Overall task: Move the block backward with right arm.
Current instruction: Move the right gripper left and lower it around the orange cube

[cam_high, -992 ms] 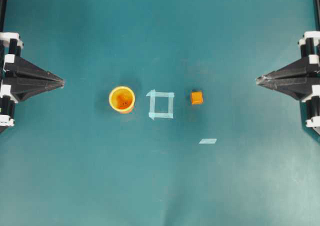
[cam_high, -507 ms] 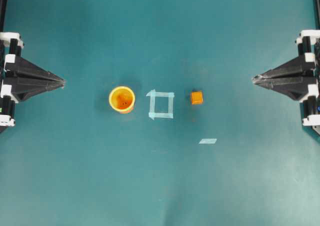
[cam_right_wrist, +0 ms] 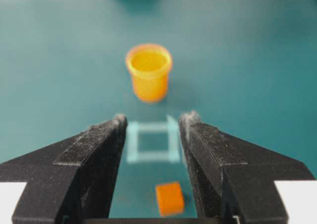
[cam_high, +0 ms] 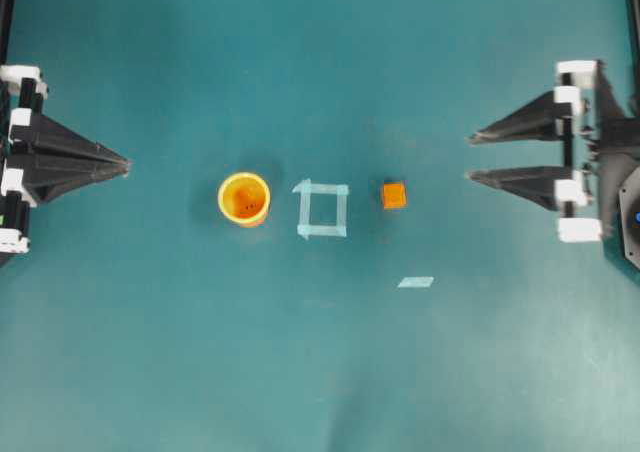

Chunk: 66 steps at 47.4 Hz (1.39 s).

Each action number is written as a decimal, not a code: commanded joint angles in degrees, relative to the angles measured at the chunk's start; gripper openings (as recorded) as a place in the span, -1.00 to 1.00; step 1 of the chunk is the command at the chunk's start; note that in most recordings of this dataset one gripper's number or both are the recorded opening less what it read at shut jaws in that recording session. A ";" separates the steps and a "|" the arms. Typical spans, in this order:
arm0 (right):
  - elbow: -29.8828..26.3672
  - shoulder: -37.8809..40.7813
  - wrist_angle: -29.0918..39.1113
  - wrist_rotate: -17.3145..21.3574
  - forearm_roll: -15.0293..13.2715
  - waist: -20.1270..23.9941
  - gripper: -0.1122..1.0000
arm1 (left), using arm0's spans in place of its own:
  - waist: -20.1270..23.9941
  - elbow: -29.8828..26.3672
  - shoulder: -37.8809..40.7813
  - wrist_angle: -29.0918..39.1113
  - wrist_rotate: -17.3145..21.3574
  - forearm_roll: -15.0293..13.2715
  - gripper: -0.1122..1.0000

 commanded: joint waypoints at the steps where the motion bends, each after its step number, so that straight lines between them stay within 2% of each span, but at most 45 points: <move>1: -2.72 3.25 0.53 -0.35 -0.09 -0.88 0.17 | 0.00 -1.76 0.44 -0.26 -0.35 0.18 -0.77; 13: -6.77 14.24 1.76 -0.97 -0.97 -1.93 0.18 | -0.09 -1.85 0.44 0.26 -0.97 0.18 -0.77; 28: -12.83 28.13 5.19 -1.23 -4.31 -2.02 0.19 | -0.09 -1.85 0.44 0.53 -0.97 0.18 -0.77; 34: -13.80 31.73 5.19 -1.14 -4.48 -1.93 0.19 | 0.00 -1.85 0.35 0.53 -0.97 0.18 -0.77; 49: -13.18 35.51 5.19 -1.14 -4.48 -1.85 0.38 | -0.09 -1.85 0.26 0.53 -0.97 0.18 -0.77; 66: -12.48 39.20 4.92 -1.14 -4.48 -0.70 0.38 | -0.09 -1.85 0.26 0.53 -0.97 0.18 -0.77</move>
